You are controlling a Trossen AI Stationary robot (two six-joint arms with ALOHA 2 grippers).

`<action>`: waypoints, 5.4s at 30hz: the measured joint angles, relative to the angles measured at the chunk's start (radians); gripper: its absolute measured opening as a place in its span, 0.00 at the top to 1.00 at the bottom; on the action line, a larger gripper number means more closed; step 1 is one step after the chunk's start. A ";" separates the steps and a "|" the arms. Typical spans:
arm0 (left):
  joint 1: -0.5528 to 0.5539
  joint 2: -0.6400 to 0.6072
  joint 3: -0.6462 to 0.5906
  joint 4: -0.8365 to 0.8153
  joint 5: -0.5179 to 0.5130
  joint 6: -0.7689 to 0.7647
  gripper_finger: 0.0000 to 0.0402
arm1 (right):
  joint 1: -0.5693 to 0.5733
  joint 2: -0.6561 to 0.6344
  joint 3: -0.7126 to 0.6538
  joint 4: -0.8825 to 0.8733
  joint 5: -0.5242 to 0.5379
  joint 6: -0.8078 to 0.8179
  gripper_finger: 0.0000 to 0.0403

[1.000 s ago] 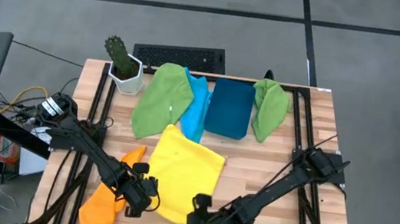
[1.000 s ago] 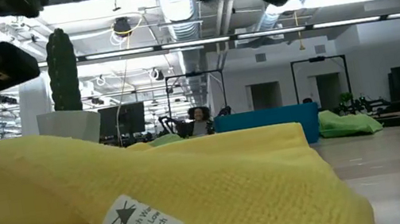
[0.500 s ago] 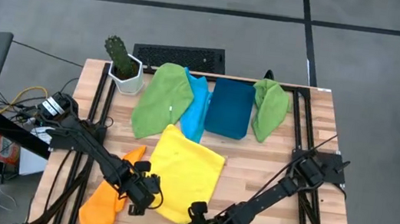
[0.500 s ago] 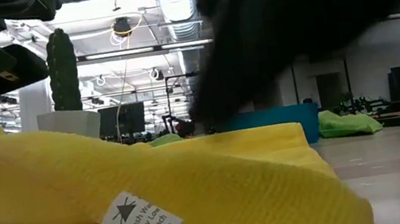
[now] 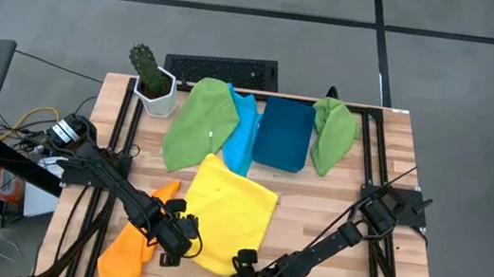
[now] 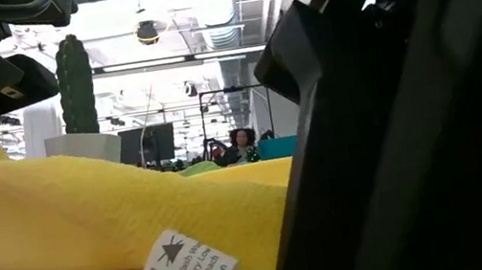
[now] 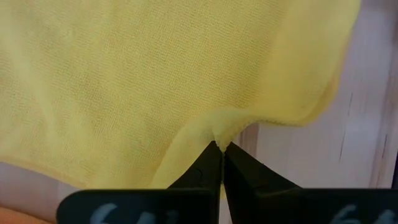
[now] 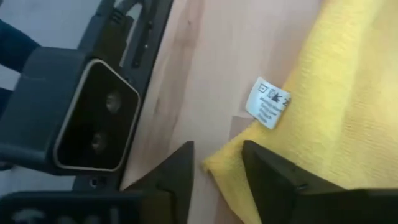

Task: Fold microfiber towels
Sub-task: Fold the yellow towel

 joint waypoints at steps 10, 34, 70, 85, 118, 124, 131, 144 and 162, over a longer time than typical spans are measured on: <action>0.000 0.000 0.020 -0.020 0.110 -0.023 1.00 | -0.003 -0.060 -0.008 -0.078 -0.059 0.199 0.96; 0.336 -0.082 0.668 -0.788 -0.431 0.541 1.00 | -0.335 -0.720 -0.004 -0.755 0.432 -0.020 0.99; -0.167 0.233 0.938 -0.889 -0.233 0.043 1.00 | 0.184 -0.423 -0.003 -0.476 0.356 0.585 0.99; -0.178 0.277 0.790 -0.555 -0.081 -0.025 1.00 | 0.224 -0.410 -0.003 -0.440 0.268 0.594 0.99; 0.018 0.212 0.346 -0.537 -0.293 0.186 1.00 | -0.177 -0.417 -0.187 -0.647 0.063 0.265 0.99; 0.048 0.212 0.289 -0.507 -0.297 0.184 1.00 | -0.223 -0.412 -0.191 -0.653 0.067 0.201 0.98; 0.067 0.211 0.263 -0.452 -0.300 0.207 1.00 | -0.262 -0.410 -0.265 -0.590 0.038 0.186 0.95; 0.073 0.212 0.262 -0.468 -0.257 0.158 1.00 | -0.262 -0.409 -0.325 -0.491 0.062 0.159 0.90; 0.064 0.211 0.262 -0.502 -0.284 0.141 0.97 | -0.327 -0.409 -0.327 -0.473 0.050 0.133 0.84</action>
